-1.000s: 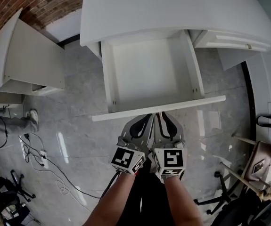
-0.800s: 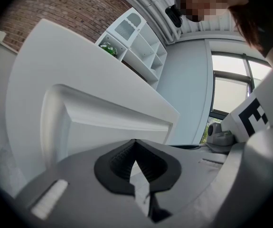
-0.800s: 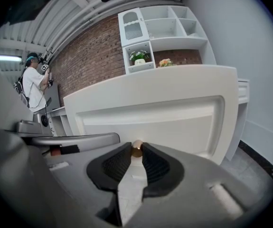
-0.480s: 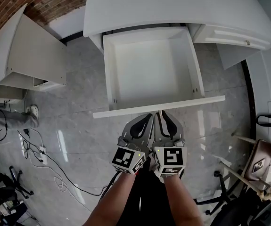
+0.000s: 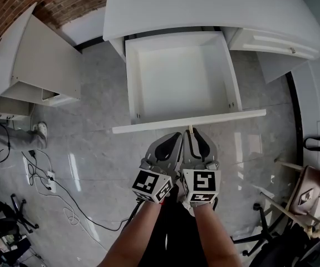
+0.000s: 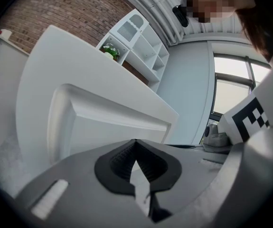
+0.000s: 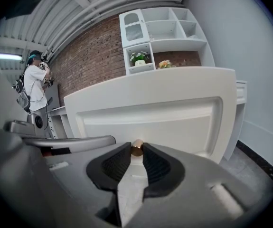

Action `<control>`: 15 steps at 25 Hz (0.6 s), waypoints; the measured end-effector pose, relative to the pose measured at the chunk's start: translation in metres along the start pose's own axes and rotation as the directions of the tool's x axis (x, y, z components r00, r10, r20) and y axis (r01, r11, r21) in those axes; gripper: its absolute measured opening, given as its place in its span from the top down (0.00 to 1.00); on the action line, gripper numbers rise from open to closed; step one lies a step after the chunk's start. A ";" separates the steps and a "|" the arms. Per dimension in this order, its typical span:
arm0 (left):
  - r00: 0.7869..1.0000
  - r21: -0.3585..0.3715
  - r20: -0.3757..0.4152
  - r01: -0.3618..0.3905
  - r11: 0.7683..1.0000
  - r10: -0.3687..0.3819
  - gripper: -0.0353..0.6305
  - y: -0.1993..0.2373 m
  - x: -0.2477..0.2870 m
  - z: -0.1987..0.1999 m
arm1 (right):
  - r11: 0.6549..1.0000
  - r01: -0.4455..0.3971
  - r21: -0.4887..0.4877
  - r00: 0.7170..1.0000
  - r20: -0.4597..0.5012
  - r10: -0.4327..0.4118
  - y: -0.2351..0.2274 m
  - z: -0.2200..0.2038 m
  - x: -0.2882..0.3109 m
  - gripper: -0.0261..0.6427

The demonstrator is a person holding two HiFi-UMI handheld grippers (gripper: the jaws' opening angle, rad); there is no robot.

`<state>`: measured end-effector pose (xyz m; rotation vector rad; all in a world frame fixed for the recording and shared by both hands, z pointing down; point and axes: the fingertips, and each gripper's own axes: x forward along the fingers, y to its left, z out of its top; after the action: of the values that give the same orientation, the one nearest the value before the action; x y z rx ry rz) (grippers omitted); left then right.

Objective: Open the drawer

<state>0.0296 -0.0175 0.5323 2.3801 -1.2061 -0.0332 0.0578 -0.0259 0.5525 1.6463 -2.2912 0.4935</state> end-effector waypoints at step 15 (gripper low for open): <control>0.999 0.036 0.031 -0.016 0.999 0.015 0.95 -0.023 -0.023 0.011 | 0.999 -0.044 0.017 0.995 0.086 0.042 0.004 0.016 -0.046 0.96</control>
<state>0.0308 0.0072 0.5089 2.4099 -1.2491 -0.0435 0.0684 0.0075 0.5184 1.6604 -2.3948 0.4644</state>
